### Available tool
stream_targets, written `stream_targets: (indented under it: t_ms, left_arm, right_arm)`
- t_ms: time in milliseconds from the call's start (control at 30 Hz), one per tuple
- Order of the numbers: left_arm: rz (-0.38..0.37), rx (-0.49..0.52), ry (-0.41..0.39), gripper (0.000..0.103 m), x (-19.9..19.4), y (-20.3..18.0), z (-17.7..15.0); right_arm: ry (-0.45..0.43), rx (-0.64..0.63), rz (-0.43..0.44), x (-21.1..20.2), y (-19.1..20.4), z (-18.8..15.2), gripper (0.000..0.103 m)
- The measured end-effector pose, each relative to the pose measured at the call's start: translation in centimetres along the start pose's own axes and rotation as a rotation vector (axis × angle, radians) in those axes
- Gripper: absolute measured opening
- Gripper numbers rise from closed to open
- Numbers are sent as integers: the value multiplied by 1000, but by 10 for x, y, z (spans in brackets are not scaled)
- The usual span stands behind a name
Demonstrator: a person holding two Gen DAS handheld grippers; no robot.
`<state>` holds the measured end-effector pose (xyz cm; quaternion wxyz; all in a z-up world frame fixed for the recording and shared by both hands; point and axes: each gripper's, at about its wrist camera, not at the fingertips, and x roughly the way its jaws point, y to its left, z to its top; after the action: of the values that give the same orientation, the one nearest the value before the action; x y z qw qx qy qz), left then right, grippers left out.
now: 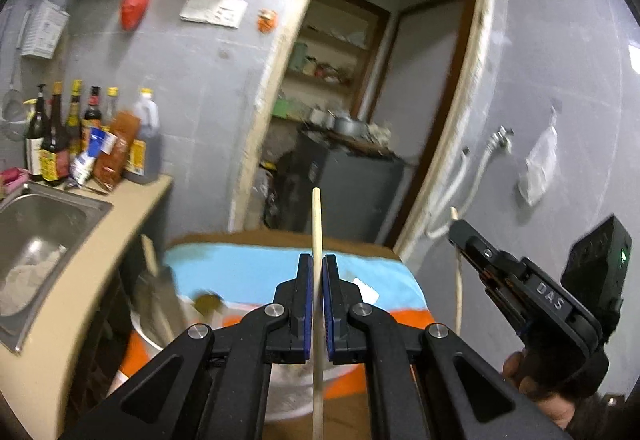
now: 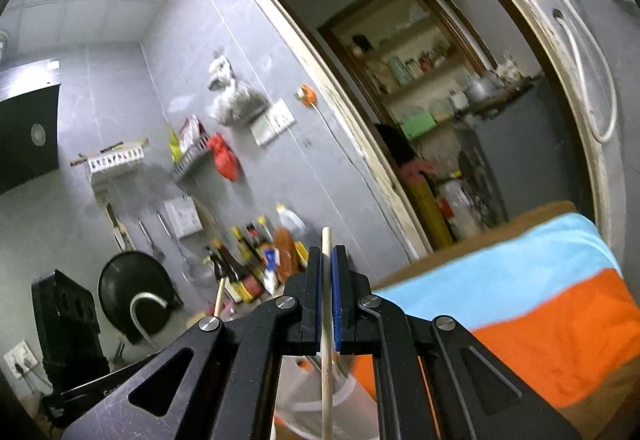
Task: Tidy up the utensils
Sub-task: 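Lift both chopsticks and carry them over the white caddy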
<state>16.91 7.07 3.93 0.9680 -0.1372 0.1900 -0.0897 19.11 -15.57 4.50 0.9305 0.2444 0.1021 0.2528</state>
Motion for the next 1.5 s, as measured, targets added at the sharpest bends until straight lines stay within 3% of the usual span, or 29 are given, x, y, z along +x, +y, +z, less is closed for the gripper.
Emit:
stream_targets:
  t_ms: [333, 600, 767, 1100, 1500]
  left_arm:
    - [34, -98, -90, 5, 16, 64, 37]
    - [16, -156, -143, 5, 31, 84, 48]
    - [44, -177, -187, 5, 46, 88, 50]
    - [106, -157, -228, 5, 63, 92, 38]
    - [153, -90, -264, 5, 63, 86, 21]
  right_arm:
    - [-129, 14, 8, 40, 31, -5, 4]
    - [-228, 13, -60, 45, 38, -14, 4]
    - [-277, 22, -107, 50, 34, -15, 4]
    - [-304, 0, -184, 59, 31, -30, 4]
    - [-292, -59, -207, 59, 31, -41, 4]
